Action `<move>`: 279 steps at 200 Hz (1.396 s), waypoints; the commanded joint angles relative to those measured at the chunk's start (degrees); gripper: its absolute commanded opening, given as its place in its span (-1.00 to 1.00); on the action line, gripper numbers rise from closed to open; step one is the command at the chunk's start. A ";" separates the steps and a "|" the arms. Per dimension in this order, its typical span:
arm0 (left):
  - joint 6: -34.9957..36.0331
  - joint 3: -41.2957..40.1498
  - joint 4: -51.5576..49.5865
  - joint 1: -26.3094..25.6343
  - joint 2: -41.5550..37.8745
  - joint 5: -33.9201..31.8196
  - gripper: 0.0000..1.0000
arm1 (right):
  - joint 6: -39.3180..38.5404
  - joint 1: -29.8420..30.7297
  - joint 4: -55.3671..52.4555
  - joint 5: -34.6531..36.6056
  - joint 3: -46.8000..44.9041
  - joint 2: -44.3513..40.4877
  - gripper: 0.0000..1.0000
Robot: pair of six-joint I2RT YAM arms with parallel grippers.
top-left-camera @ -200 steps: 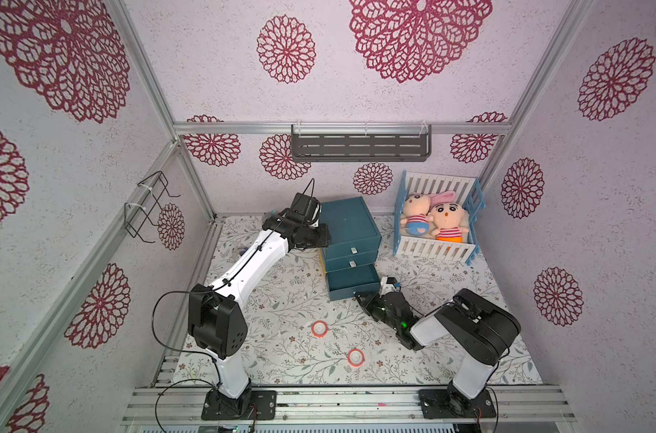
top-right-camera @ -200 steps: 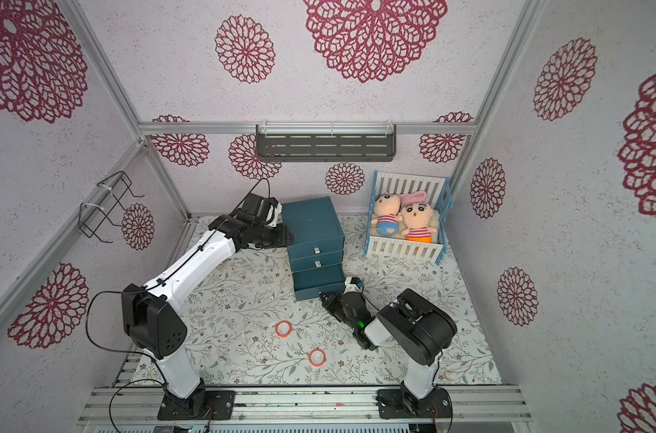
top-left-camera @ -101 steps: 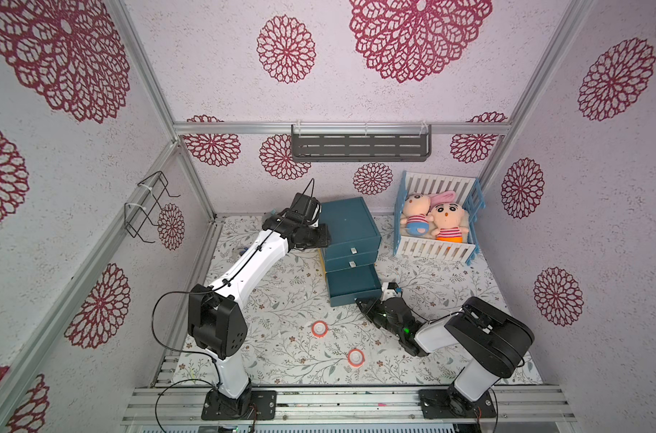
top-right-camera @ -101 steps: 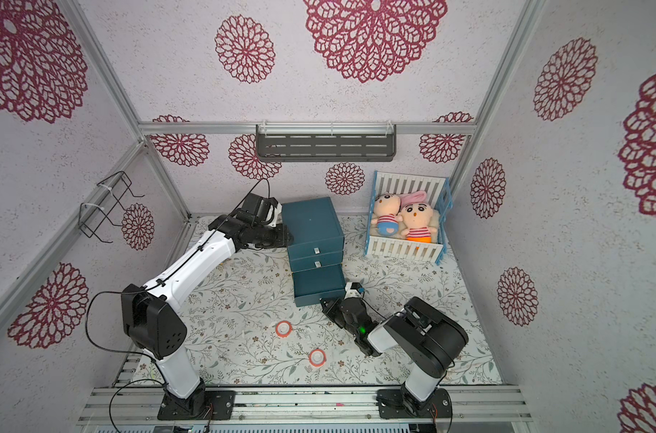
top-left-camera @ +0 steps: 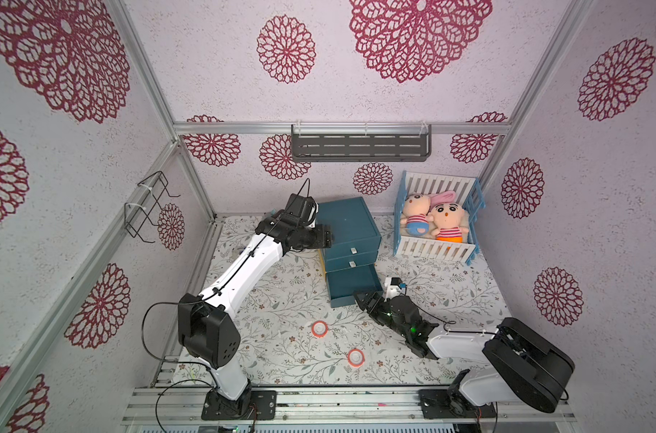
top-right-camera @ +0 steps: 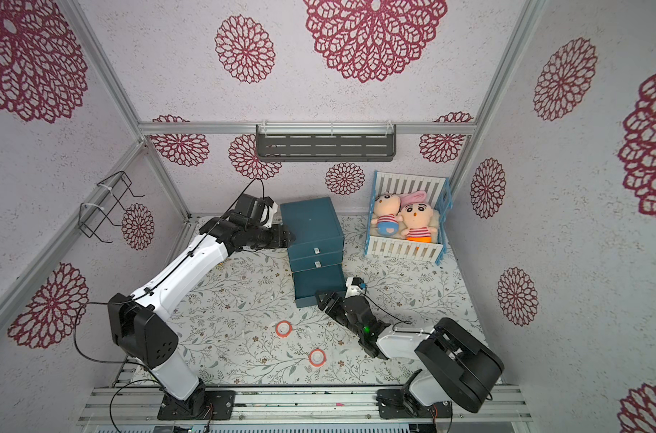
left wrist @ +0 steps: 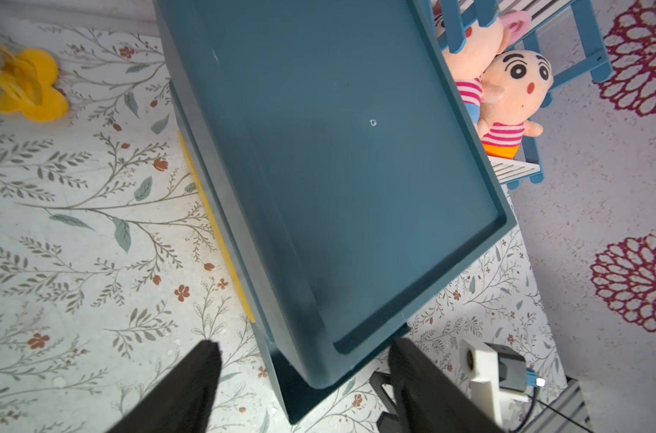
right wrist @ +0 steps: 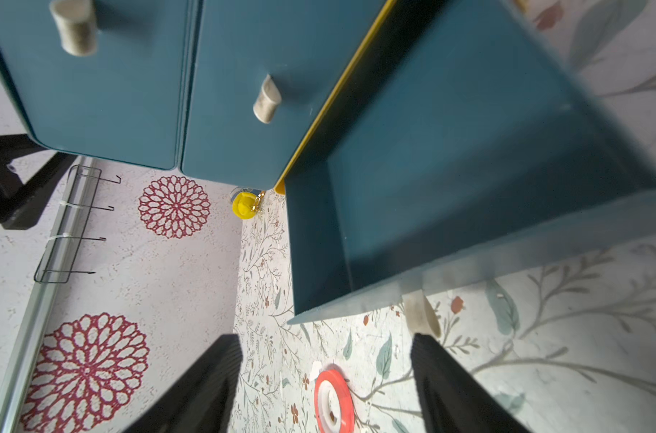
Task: Place the transparent tape into the drawer according to color
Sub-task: Pick up the tape at the center of the board.
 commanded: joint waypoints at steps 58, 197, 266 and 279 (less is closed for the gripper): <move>-3.73 -13.18 2.39 0.23 -12.15 1.41 0.95 | -11.95 0.22 -22.55 -2.36 3.52 -11.53 0.98; -8.77 -30.12 -12.60 -9.90 -15.40 -0.95 1.00 | -26.21 -1.46 -49.45 -6.45 9.33 -19.92 0.98; -8.22 -33.69 -9.99 -11.51 -8.45 -2.69 0.85 | -26.08 -1.81 -51.36 -6.53 8.21 -22.02 0.98; -7.92 -33.74 -9.42 -11.61 -7.06 -2.84 0.78 | -25.99 -1.90 -51.45 -6.53 8.06 -22.33 0.98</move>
